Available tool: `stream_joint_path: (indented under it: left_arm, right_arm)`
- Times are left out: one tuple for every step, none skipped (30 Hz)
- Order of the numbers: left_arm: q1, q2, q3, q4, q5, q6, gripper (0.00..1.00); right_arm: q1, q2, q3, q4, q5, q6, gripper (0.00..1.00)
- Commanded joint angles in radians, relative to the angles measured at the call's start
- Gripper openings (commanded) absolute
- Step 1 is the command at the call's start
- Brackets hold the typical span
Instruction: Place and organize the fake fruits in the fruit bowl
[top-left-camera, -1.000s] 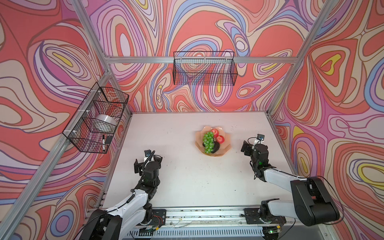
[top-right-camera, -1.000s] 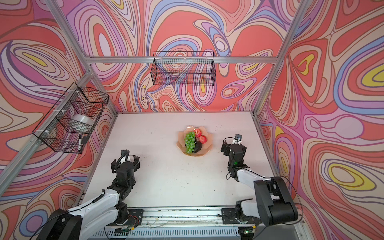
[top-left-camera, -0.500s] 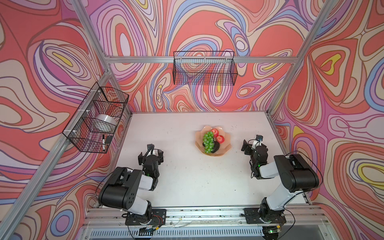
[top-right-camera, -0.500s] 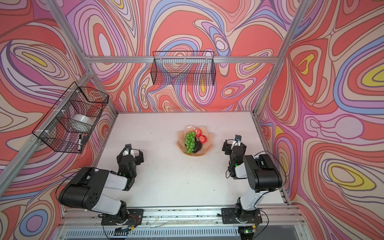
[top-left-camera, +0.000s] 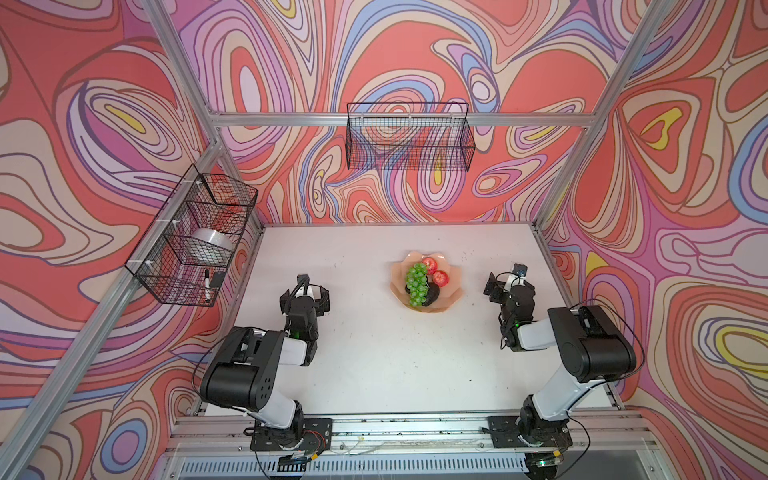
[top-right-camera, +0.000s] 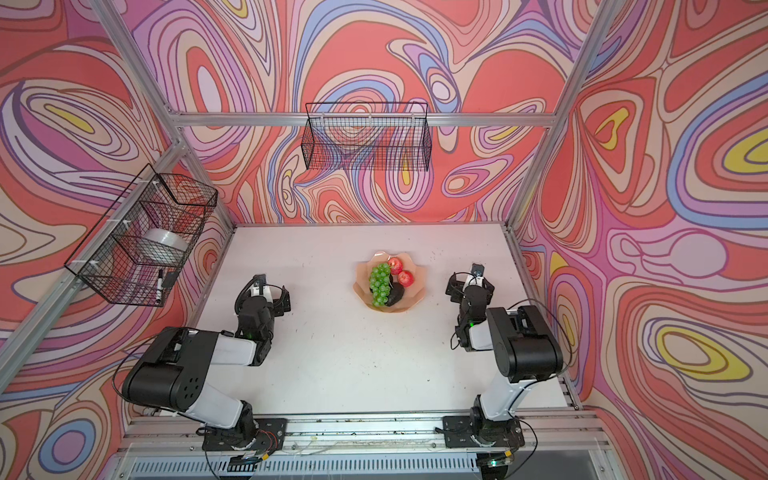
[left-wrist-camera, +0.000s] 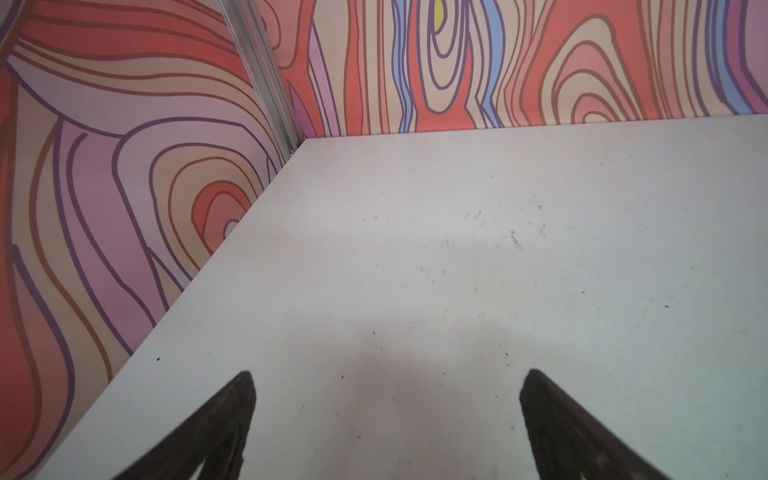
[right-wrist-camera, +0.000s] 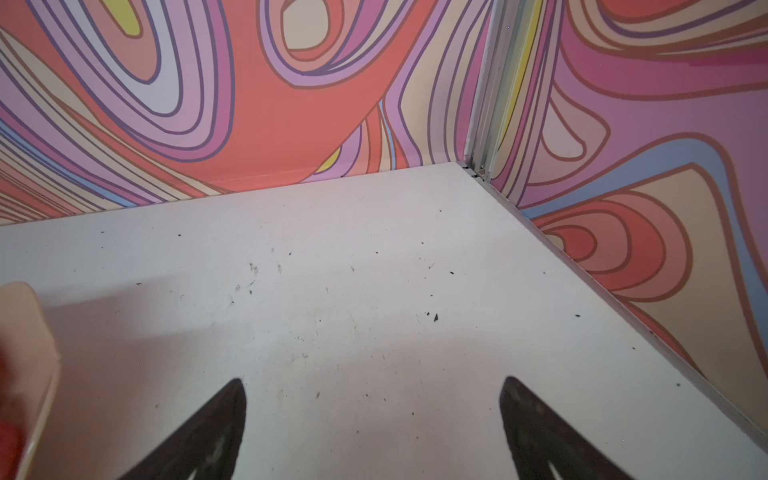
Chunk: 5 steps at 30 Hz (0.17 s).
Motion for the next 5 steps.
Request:
stream_joint_path:
  left_arm:
    - [0.006, 0.006, 0.003, 0.012, 0.012, 0.000, 1.00]
    - [0.006, 0.012, 0.001, 0.024, 0.011, 0.005, 1.00]
    - [0.007, 0.002, 0.005, -0.001, 0.012, -0.002, 1.00]
    - [0.006, -0.001, 0.008, -0.015, 0.012, -0.006, 1.00]
    - [0.006, 0.004, 0.008, -0.004, 0.012, -0.003, 1.00]
  right_arm:
    - [-0.004, -0.001, 0.014, -0.059, 0.021, 0.004, 0.98]
    - [-0.004, 0.000, 0.010, -0.051, 0.015, 0.004, 0.98]
    - [-0.004, -0.001, 0.008, -0.050, 0.015, 0.005, 0.98]
    - [-0.004, -0.001, 0.007, -0.047, 0.014, 0.003, 0.98]
    - [-0.004, -0.002, 0.002, -0.042, 0.016, 0.006, 0.98]
